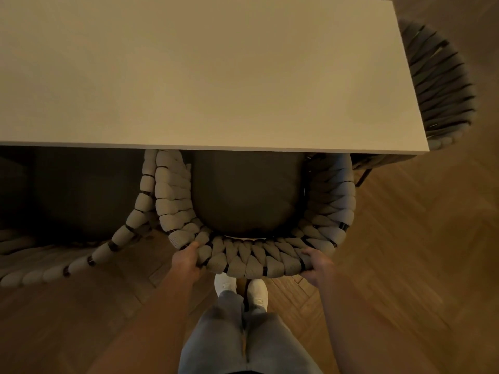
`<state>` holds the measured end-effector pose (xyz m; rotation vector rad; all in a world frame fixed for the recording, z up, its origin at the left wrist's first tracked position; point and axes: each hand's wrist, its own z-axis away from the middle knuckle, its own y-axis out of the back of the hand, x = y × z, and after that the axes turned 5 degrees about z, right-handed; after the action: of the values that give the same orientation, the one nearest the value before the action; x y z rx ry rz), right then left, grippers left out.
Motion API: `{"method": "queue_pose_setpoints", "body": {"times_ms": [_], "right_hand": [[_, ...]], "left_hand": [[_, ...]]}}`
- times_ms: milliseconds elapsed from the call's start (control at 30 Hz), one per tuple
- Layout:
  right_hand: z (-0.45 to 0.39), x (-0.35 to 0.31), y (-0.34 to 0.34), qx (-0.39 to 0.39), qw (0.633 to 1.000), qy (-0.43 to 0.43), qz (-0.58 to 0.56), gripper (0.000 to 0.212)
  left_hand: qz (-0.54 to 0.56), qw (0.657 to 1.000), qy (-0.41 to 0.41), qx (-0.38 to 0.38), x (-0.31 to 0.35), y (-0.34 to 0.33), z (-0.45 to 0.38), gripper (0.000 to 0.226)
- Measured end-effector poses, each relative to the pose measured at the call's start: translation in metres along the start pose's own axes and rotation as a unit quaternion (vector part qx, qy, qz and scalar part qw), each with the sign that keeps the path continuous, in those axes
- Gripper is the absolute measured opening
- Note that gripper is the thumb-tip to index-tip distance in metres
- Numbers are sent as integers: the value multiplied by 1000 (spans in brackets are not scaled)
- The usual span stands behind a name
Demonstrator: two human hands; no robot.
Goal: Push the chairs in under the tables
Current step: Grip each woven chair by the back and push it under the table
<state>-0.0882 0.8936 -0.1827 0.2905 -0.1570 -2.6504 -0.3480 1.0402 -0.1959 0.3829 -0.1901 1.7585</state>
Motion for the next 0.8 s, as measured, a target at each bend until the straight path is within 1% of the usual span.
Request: {"method": "queue_pose_setpoints", "body": {"times_ms": [67, 100, 133, 167, 233, 267, 333, 367, 400, 433, 467, 500, 533, 567, 600, 633, 667, 700, 733, 767, 800], "right_hand": [[1, -2, 0, 12, 1000, -7, 27, 27], [1, -2, 0, 13, 999, -13, 45, 35], [0, -2, 1, 22, 997, -15, 66, 47], [4, -3, 1, 35, 996, -13, 86, 55], [11, -6, -1, 48, 993, -6, 112, 50], [11, -6, 0, 54, 991, 5, 126, 43], [3, -6, 5, 76, 979, 19, 190, 31], [6, -8, 4, 75, 967, 33, 241, 34], [8, -8, 4, 81, 946, 51, 311, 37], [21, -11, 1, 82, 900, 67, 423, 38], [31, -16, 1, 82, 864, 115, 483, 38], [40, -21, -3, 91, 826, 125, 543, 38], [52, -26, -9, 93, 820, 152, 544, 37], [60, -32, -17, 98, 777, 184, 595, 37], [64, -37, -25, 120, 738, 220, 627, 35], [67, -42, -35, 142, 712, 247, 642, 34], [75, -48, -48, 139, 685, 280, 658, 31], [90, -54, -62, 127, 654, 308, 680, 30], [101, -58, -76, 108, 628, 338, 693, 31], [113, -63, -90, 91, 590, 368, 713, 32], [126, -67, -104, 66, 551, 399, 730, 32]], "left_hand": [[-76, 997, -24, 16, -2, 6, -3, 45], [-133, 990, -41, 20, -3, 9, -3, 39], [-215, 974, -62, 29, -2, 11, -2, 33], [-299, 950, -83, 33, 0, 14, 0, 35], [-434, 892, -123, 35, 4, 19, 3, 42], [-482, 865, -135, 31, 7, 20, 6, 43], [-557, 816, -149, 30, 14, 24, 8, 46], [-587, 794, -154, 31, 18, 25, 11, 48], [-612, 774, -161, 33, 22, 25, 15, 48], [-644, 744, -177, 35, 27, 23, 22, 47], [-681, 705, -194, 33, 32, 22, 29, 42], [-722, 658, -214, 24, 38, 20, 36, 33], [-758, 608, -235, 10, 43, 17, 42, 30], [-784, 564, -259, -2, 49, 15, 49, 34], [-786, 546, -290, -9, 54, 12, 53, 34], [-774, 554, -307, -9, 58, 10, 55, 32], [-769, 552, -322, -6, 62, 8, 57, 30], [-739, 588, -328, 0, 69, 8, 62, 27], [-690, 641, -336, 3, 75, 7, 67, 26], [-632, 697, -338, 0, 81, 8, 73, 28], [-588, 732, -343, -6, 85, 7, 77, 28]]}}
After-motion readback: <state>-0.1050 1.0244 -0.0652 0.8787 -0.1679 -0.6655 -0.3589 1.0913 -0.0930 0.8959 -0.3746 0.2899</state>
